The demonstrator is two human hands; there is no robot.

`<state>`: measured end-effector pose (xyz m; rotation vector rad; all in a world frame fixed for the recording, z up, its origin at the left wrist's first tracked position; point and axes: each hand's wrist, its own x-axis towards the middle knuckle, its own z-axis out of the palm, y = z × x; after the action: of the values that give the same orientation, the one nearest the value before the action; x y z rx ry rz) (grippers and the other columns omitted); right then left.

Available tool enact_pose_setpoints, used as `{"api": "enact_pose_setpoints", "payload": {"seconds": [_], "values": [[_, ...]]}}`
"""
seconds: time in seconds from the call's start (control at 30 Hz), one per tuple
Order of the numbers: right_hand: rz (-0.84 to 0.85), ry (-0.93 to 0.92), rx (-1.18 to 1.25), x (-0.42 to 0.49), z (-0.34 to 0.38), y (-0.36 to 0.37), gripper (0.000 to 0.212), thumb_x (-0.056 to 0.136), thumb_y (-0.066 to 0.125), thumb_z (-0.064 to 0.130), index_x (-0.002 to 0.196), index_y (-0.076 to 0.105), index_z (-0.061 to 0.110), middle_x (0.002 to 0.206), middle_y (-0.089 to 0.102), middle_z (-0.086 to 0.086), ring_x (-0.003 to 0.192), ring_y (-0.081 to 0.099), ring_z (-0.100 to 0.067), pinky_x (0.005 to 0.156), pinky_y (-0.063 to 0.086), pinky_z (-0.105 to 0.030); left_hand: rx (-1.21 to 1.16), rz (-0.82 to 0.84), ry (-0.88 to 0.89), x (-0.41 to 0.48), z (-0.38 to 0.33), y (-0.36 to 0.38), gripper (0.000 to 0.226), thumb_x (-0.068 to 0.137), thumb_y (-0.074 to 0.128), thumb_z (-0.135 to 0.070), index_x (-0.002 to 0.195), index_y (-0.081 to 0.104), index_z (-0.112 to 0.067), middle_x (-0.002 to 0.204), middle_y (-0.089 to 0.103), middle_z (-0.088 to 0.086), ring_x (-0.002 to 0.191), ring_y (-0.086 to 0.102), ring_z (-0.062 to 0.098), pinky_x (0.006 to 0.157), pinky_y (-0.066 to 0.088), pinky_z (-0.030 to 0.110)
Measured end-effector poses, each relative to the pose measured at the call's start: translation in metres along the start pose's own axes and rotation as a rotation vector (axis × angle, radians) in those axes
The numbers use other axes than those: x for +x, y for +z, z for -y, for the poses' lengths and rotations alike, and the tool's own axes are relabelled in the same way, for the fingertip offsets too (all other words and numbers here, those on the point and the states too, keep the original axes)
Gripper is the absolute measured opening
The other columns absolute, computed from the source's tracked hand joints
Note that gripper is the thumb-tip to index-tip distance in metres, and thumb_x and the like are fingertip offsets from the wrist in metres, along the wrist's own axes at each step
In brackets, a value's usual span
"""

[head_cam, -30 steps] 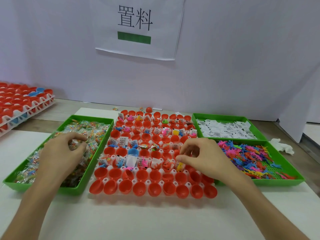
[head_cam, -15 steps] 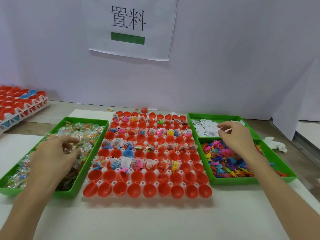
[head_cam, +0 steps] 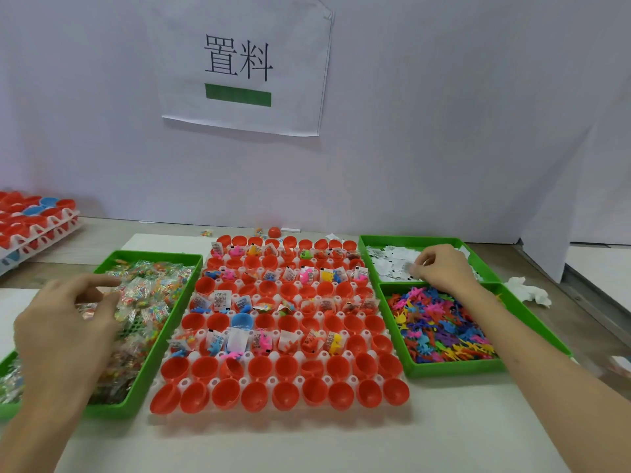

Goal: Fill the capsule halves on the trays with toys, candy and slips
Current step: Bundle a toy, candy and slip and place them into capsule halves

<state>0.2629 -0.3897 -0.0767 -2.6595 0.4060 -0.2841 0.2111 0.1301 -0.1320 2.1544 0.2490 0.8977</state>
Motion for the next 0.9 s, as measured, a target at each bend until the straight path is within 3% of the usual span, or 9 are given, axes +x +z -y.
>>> {"api": "enact_pose_setpoints", "payload": {"seconds": [0.1,0.23,0.33,0.4,0.47,0.6,0.77,0.83,0.9], "values": [[-0.081,-0.035,0.031,-0.003,-0.005,0.001,0.026,0.094,0.067,0.032,0.090,0.077,0.008,0.084,0.073,-0.004,0.076,0.064,-0.023,0.069,0.046,-0.029,-0.022,0.003,0.027,-0.001,-0.004,-0.002,0.018,0.089,0.060,-0.038,0.104,0.062,-0.047,0.091,0.059,-0.009,0.087,0.059,0.008,0.080,0.054,0.038],[-0.207,-0.061,0.092,-0.016,-0.006,-0.006,0.040,0.100,0.059,0.031,0.087,0.074,-0.003,0.088,0.074,-0.022,0.080,0.068,-0.037,0.065,0.041,-0.029,-0.077,-0.002,0.038,-0.008,-0.025,-0.005,0.036,0.094,0.064,-0.020,0.107,0.060,-0.053,0.108,0.062,0.002,0.092,0.063,0.015,0.090,0.054,0.044],[-0.322,-0.096,0.213,-0.035,0.002,-0.017,0.030,0.098,0.062,0.028,0.087,0.078,0.006,0.089,0.076,-0.010,0.071,0.064,-0.018,0.069,0.040,-0.029,-0.154,0.032,0.080,-0.024,-0.060,-0.017,0.045,0.091,0.068,-0.014,0.100,0.059,-0.057,0.102,0.066,-0.006,0.090,0.065,0.006,0.091,0.055,0.035],[-0.327,-0.124,0.354,-0.057,0.012,-0.024,0.020,0.092,0.069,0.033,0.088,0.079,0.016,0.083,0.075,0.004,0.068,0.060,-0.001,0.068,0.042,-0.025,-0.204,0.076,0.126,-0.039,-0.092,-0.023,0.042,0.087,0.071,-0.013,0.094,0.061,-0.053,0.091,0.066,-0.020,0.085,0.063,-0.002,0.081,0.052,0.014],[-0.266,-0.175,0.478,-0.086,0.023,-0.029,0.016,0.085,0.074,0.041,0.083,0.079,0.026,0.071,0.072,0.014,0.066,0.063,-0.001,0.063,0.043,-0.016,-0.280,0.107,0.192,-0.054,-0.124,-0.022,0.033,0.084,0.075,-0.013,0.089,0.065,-0.044,0.090,0.068,-0.024,0.079,0.062,0.000,0.069,0.047,0.008],[-0.101,-0.234,0.791,-0.144,0.046,-0.029,0.009,0.074,0.080,0.033,0.071,0.077,0.026,0.069,0.073,0.005,0.063,0.065,-0.004,0.061,0.049,-0.016,-0.538,0.286,0.180,-0.087,-0.174,-0.005,0.025,0.080,0.080,-0.008,0.083,0.070,-0.031,0.085,0.072,-0.009,0.072,0.067,0.013,0.060,0.051,0.021],[0.214,-0.440,1.115,-0.185,0.072,-0.014,0.023,0.073,0.083,0.031,0.072,0.073,0.011,0.068,0.067,-0.005,0.064,0.062,-0.014,0.060,0.050,-0.021,-0.760,0.462,0.145,-0.121,-0.203,0.017,0.025,0.080,0.079,-0.007,0.087,0.071,-0.030,0.088,0.072,-0.001,0.079,0.070,0.019,0.068,0.054,0.018],[0.252,-0.501,1.130,-0.191,0.075,-0.010,0.026,0.073,0.082,0.030,0.075,0.072,0.006,0.073,0.068,-0.010,0.068,0.062,-0.019,0.062,0.050,-0.025,-0.780,0.546,0.126,-0.127,-0.202,0.021,0.036,0.079,0.079,-0.001,0.090,0.072,-0.034,0.087,0.070,-0.002,0.083,0.070,0.016,0.072,0.055,0.018],[0.245,-0.543,1.080,-0.194,0.075,-0.009,0.024,0.075,0.084,0.033,0.075,0.073,0.012,0.079,0.067,-0.011,0.073,0.063,-0.022,0.066,0.051,-0.028,-0.773,0.626,0.103,-0.131,-0.200,0.023,0.043,0.079,0.079,0.001,0.094,0.072,-0.038,0.086,0.070,-0.004,0.084,0.070,0.015,0.073,0.055,0.019]]}}
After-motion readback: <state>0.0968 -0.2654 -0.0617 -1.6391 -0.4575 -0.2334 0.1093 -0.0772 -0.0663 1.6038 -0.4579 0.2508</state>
